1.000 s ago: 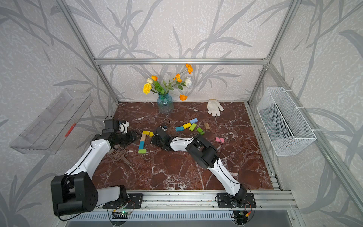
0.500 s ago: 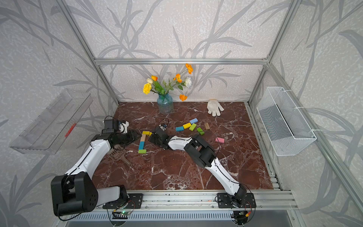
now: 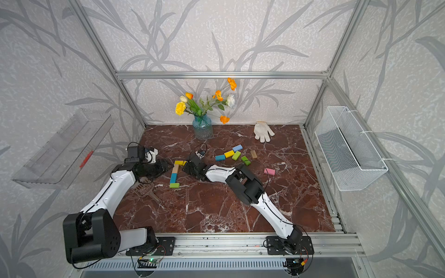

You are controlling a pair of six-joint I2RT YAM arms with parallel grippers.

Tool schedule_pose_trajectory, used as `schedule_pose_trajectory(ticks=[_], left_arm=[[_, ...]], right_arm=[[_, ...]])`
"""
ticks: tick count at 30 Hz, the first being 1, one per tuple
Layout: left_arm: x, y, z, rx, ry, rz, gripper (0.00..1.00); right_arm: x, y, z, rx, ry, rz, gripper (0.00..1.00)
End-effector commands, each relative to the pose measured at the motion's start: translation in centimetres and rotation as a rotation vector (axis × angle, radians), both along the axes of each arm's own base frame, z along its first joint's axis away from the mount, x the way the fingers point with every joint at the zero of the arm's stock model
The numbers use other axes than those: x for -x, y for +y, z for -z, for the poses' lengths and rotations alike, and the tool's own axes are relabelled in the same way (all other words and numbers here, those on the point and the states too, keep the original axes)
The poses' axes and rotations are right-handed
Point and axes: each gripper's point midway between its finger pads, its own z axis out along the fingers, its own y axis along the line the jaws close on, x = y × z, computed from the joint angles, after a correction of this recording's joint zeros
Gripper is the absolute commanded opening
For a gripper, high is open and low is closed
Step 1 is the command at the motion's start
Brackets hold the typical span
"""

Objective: Assemble the letter c with building blocks
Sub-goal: Assemble the building block at the center of the board.

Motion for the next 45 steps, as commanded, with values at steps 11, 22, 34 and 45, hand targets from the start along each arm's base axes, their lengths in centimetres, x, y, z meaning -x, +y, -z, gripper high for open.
schedule_pose_trajectory(ticks=[11,22,34,45], left_arm=[[-0.7,0.2,-0.6,0.013,-0.023,0.003,0.58],[-0.7,0.4,-0.6,0.017,-0.022,-0.002,0.58],[-0.7,0.5,-0.5,0.016,-0.018,-0.004,0.58],[-0.7,0.6,0.0,0.019,0.010,0.002,0.58]], right_arm=[[0.4,-1.9,2.3,0.072,0.038,0.004,0.02],[2.7,-5.4,0.3,0.162,0.036,-0.018,0.03],[3.0,-8.5,-4.4,0.371,-0.171,-0.371,0.41],[1.6,-8.8,-7.4,0.405,-0.346,-0.711,0.65]])
